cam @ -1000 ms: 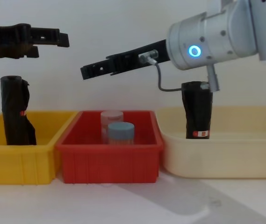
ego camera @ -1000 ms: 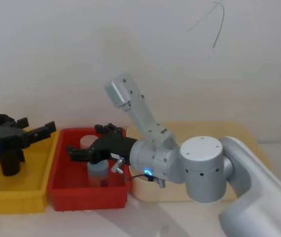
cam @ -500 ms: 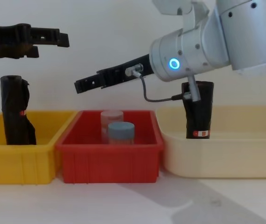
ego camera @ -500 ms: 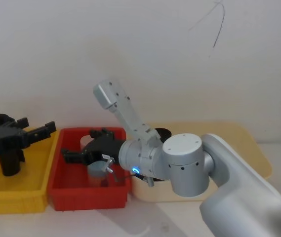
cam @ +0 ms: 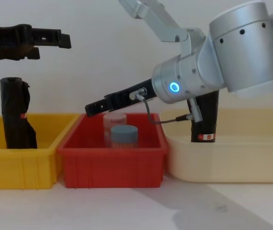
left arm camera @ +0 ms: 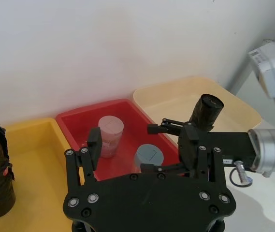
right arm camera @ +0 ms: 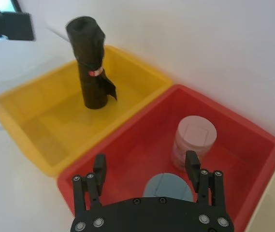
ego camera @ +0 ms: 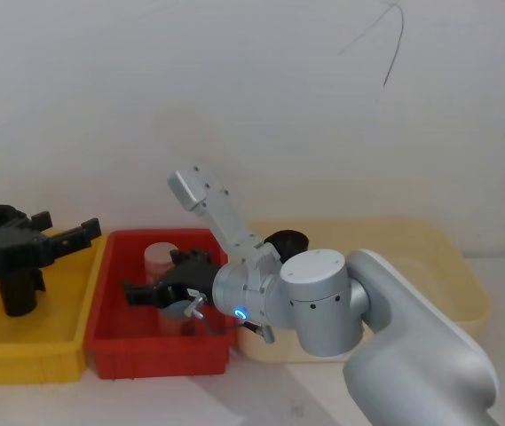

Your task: Pick up the garbage bag with the one hand and transfer it to the other hand.

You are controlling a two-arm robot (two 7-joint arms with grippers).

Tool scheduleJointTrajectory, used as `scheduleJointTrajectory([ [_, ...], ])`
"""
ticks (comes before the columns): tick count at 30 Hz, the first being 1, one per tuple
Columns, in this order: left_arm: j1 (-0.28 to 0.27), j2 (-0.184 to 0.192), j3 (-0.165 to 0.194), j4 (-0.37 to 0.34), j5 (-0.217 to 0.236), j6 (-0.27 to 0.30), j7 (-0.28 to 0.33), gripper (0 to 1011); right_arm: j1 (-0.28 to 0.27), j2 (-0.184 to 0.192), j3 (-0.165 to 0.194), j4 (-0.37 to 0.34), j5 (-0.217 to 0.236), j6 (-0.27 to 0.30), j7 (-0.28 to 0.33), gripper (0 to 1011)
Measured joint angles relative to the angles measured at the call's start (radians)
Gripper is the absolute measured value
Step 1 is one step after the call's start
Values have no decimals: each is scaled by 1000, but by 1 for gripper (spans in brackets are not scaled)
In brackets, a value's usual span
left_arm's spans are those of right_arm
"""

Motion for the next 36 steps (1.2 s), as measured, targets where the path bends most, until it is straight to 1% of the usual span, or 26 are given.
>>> scheduleJointTrajectory([
  [1, 0, 0, 0, 0, 0, 0, 0, 1000, 7, -5, 0, 26, -8, -4, -6, 1000],
  [3, 0, 0, 0, 0, 0, 0, 0, 1000, 8, -6, 0, 32, -11, -5, -7, 1000],
  [7, 0, 0, 0, 0, 0, 0, 0, 1001, 15, -8, -1, 66, -23, -11, -16, 1000],
  [14, 0, 0, 0, 0, 0, 0, 0, 1001, 18, -8, 0, 93, -35, -12, -23, 1000],
  [25, 0, 0, 0, 0, 0, 0, 0, 1000, 16, 1, 4, 107, -47, 0, -24, 1000],
  [36, 0, 0, 0, 0, 0, 0, 0, 1001, 11, 11, 6, 108, -52, 23, -2, 1000],
])
